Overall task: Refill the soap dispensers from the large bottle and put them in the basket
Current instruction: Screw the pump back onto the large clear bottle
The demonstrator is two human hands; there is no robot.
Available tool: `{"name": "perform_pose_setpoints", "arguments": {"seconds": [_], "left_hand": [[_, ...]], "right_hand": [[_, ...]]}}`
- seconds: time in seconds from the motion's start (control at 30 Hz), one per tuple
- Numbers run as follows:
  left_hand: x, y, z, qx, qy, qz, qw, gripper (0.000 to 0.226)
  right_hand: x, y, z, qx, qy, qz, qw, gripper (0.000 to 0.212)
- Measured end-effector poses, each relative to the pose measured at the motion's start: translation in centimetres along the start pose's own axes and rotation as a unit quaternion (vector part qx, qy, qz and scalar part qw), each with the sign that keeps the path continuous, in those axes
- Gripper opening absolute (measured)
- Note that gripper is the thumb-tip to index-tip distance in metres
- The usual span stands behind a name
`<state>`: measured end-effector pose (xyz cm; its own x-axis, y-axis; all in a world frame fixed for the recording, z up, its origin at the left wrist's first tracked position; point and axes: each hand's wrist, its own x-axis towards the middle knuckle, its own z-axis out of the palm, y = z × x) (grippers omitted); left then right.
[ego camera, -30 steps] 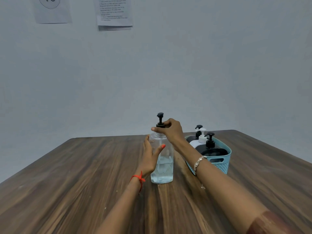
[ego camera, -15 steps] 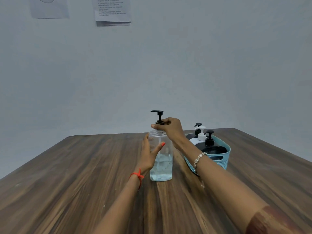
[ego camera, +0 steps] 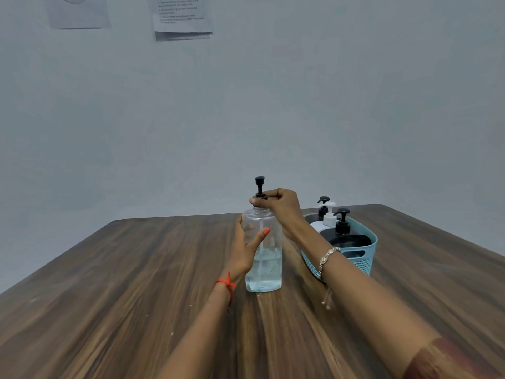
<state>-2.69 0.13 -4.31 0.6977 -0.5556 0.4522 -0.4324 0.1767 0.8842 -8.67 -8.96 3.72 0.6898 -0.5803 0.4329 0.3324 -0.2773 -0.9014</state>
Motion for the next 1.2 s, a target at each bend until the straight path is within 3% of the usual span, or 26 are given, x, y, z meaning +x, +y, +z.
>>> {"name": "perform_pose_setpoints", "arguments": {"seconds": [0.07, 0.27, 0.63, 0.77, 0.97, 1.07, 1.2], "left_hand": [[0.1, -0.1, -0.2, 0.001, -0.004, 0.005, 1.0, 0.069], [0.0, 0.1, -0.2, -0.001, -0.002, 0.016, 1.0, 0.06], [0.0, 0.0, 0.0, 0.002, 0.002, 0.022, 1.0, 0.051], [-0.1, -0.1, -0.2, 0.007, -0.01, 0.016, 1.0, 0.054], [0.1, 0.0, -0.4, 0.001, -0.02, 0.005, 1.0, 0.049], [-0.1, 0.2, -0.3, -0.012, -0.032, 0.004, 0.999, 0.045], [-0.2, 0.3, -0.3, -0.014, -0.034, -0.001, 0.999, 0.047]], "right_hand": [[-0.1, 0.2, 0.3, -0.037, -0.001, -0.014, 0.999, 0.028], [0.8, -0.4, -0.9, -0.085, -0.106, 0.0, 0.991, 0.028], [-1.2, 0.2, 2.3, -0.139, 0.087, -0.073, 0.984, 0.018], [-1.3, 0.1, 2.2, -0.168, 0.082, -0.083, 0.979, 0.017], [0.3, -0.5, -0.3, 0.036, -0.026, 0.028, 0.999, 0.047], [1.1, -1.4, -0.4, 0.087, -0.041, 0.046, 0.994, 0.022], [0.9, -1.8, 0.1, 0.157, 0.014, 0.038, 0.987, 0.019]]}}
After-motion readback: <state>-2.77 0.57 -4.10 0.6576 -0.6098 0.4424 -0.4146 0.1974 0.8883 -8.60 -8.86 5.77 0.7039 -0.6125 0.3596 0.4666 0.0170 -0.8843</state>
